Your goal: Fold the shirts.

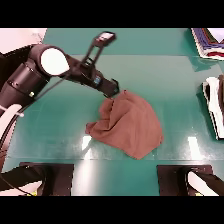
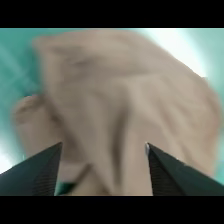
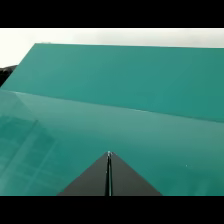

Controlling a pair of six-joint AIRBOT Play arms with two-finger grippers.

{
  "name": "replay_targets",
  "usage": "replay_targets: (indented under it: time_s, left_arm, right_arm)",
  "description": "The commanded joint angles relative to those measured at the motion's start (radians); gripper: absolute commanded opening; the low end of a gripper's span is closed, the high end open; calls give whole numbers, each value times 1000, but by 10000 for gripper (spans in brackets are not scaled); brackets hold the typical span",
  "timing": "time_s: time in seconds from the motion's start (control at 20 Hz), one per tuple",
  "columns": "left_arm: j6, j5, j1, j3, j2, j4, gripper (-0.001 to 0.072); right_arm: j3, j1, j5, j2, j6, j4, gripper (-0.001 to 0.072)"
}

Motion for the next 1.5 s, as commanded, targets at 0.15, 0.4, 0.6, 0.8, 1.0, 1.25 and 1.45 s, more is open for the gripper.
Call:
replay_targets:
  time_s: [0.15,0.4,0.6,0.8,1.0,1.25,1.45]
  left_arm:
    - [-31,64,165,-220,-56,1,611]
    - [5,177,163,-322,-214,-181,610]
    - [48,235,163,-322,-288,-296,608]
    - [56,257,167,-308,-288,-287,24]
    - [43,238,229,-243,-194,-170,23]
    - [48,229,341,-233,-70,-100,24]
    - [48,198,348,-233,-68,-78,24]
  right_arm:
    - [3,0,70,-25,1,1,17]
    - [3,1,101,-68,1,3,17]
    - [2,1,111,-82,1,1,17]
    - [2,1,126,-82,2,-12,17]
    - [-119,0,212,-55,62,-131,17]
    - [-605,12,195,23,66,-144,148]
    - [-908,134,114,-42,66,-60,402]
